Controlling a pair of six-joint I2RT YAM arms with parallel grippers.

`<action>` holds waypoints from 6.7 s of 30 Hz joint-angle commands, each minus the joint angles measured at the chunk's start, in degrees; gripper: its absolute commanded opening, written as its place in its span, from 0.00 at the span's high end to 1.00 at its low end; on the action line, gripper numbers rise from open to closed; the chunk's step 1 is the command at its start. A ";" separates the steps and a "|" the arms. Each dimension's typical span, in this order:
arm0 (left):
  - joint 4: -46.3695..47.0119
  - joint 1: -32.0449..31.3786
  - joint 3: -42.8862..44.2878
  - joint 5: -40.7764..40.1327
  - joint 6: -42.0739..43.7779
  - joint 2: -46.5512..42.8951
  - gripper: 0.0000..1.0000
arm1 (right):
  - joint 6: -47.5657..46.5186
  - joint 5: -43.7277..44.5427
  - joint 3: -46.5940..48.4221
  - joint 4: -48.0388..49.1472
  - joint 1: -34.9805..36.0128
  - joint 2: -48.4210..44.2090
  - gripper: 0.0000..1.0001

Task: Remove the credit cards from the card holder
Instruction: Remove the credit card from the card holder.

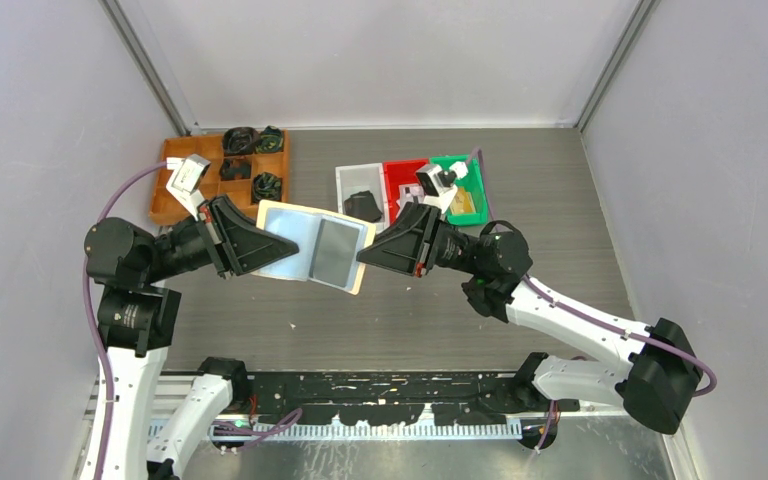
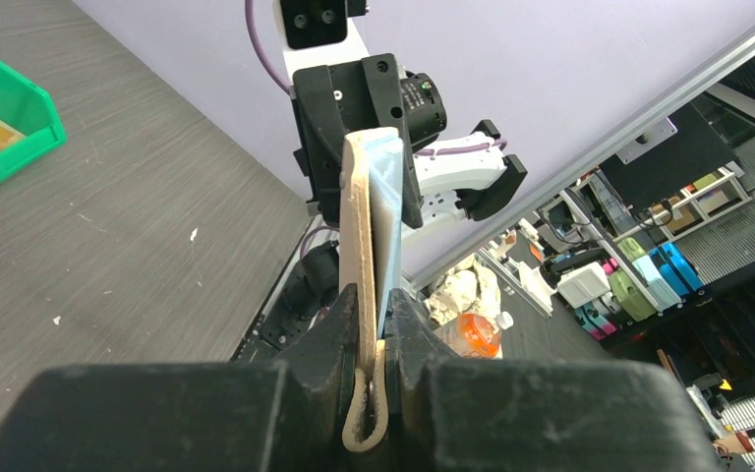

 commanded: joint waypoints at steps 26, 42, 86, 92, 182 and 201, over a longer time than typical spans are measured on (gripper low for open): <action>2.91 0.19 2.11 -0.90 -0.92 -0.66 1.00 | -9.77 4.21 4.05 -14.95 1.10 -3.70 0.81; 2.59 0.18 2.77 -0.81 -0.87 -0.46 1.00 | -6.86 1.83 5.32 -6.94 2.97 -1.78 0.72; -17.51 0.14 -1.60 -4.92 26.76 -4.84 0.36 | -40.71 41.02 32.57 -72.54 20.10 2.95 0.99; -16.80 0.18 -4.37 -2.68 27.69 -6.82 0.24 | -49.00 56.97 51.94 -95.36 25.68 13.93 0.99; -28.84 0.21 0.38 -10.25 31.29 -3.38 1.00 | -34.01 15.84 32.95 -73.87 -0.03 -4.01 0.32; -27.86 0.17 0.82 -2.04 27.40 -0.72 1.00 | -15.22 -3.48 23.93 -45.90 -0.04 6.76 0.49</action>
